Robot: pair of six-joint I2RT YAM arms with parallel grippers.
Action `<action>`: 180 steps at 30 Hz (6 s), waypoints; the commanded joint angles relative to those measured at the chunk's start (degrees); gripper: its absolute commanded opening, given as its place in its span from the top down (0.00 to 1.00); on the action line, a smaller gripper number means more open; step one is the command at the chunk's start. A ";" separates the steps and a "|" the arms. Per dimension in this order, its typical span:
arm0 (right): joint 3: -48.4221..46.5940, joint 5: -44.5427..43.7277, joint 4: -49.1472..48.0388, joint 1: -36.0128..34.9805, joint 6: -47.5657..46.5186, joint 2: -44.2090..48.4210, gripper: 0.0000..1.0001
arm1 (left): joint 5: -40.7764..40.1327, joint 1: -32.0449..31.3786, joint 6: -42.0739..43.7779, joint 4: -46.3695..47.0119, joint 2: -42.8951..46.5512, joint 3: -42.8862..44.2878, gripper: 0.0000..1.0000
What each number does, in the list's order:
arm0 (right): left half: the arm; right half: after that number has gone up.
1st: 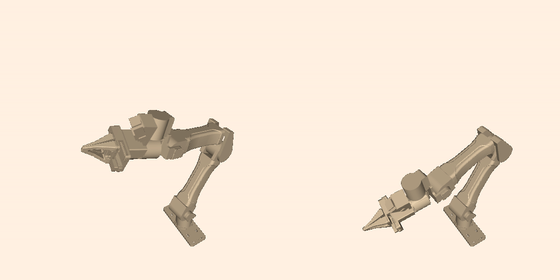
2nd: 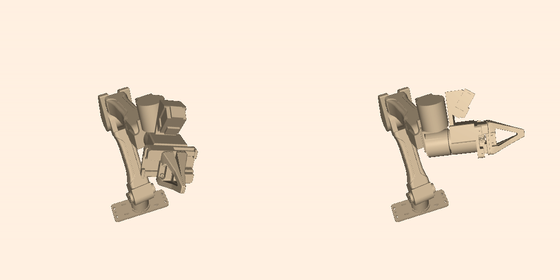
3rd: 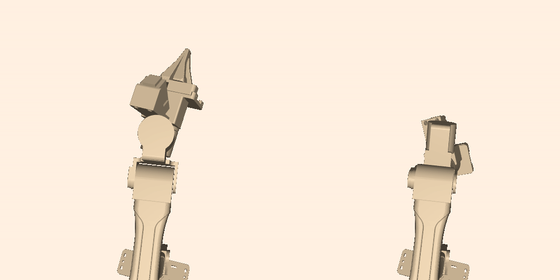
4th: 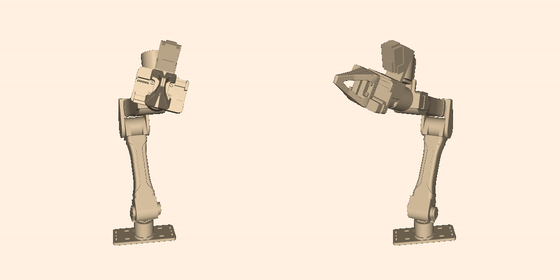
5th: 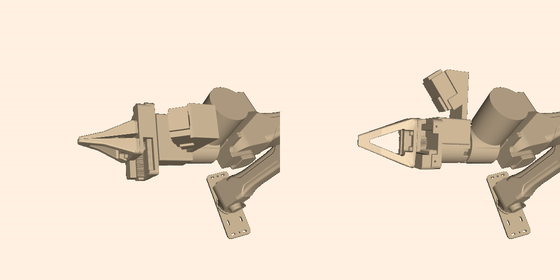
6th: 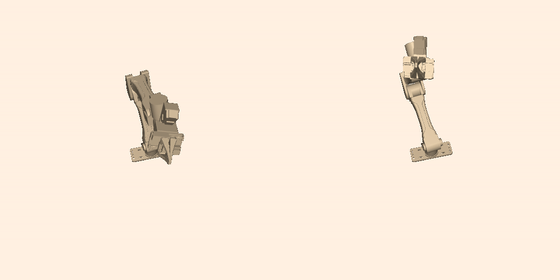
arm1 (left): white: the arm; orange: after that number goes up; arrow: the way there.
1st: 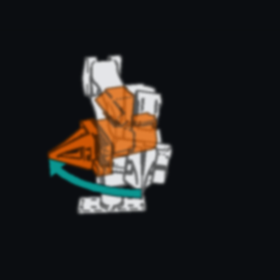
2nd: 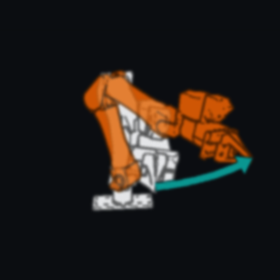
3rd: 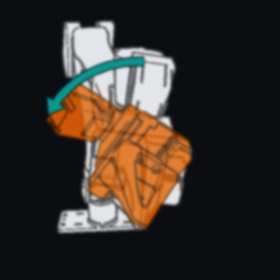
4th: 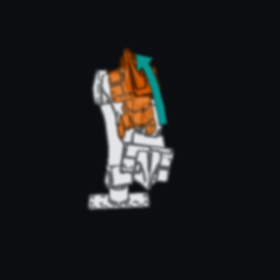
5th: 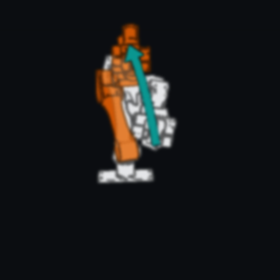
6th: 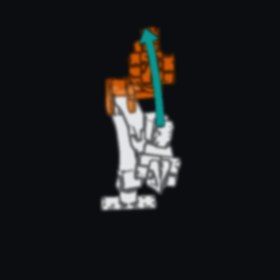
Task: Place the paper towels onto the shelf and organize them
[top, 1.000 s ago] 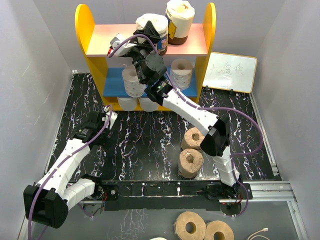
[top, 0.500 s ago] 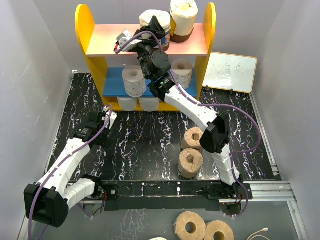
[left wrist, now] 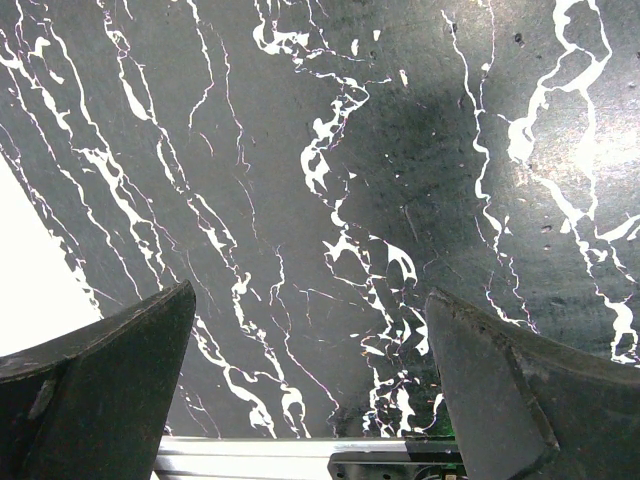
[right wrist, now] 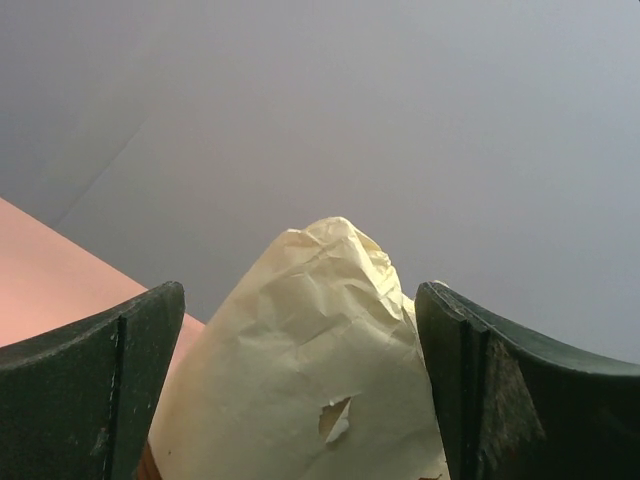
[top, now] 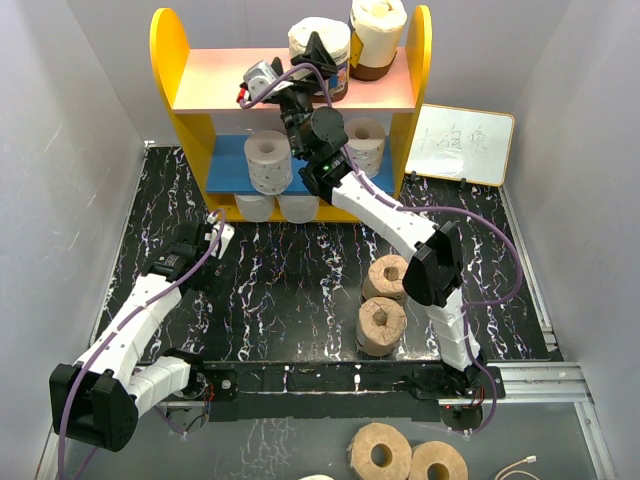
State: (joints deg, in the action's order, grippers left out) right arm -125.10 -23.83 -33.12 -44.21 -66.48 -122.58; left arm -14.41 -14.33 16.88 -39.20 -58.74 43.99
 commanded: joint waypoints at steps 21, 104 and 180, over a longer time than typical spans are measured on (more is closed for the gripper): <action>33.17 -27.22 -14.28 -25.93 3.06 37.39 0.01 | -0.31 3.08 -0.11 -0.43 2.53 -0.11 0.02; 99.79 -61.51 32.69 -25.58 46.97 118.36 0.02 | 14.14 -67.10 26.17 11.94 -39.85 35.05 0.27; 100.45 -59.69 32.25 -25.71 46.01 120.30 0.02 | 5.36 -32.74 43.85 -43.24 -39.11 89.91 1.00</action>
State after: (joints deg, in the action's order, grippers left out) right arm -24.53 -84.42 1.21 -69.43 -19.64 -3.40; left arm -2.87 -47.27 58.43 -77.71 -97.19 127.48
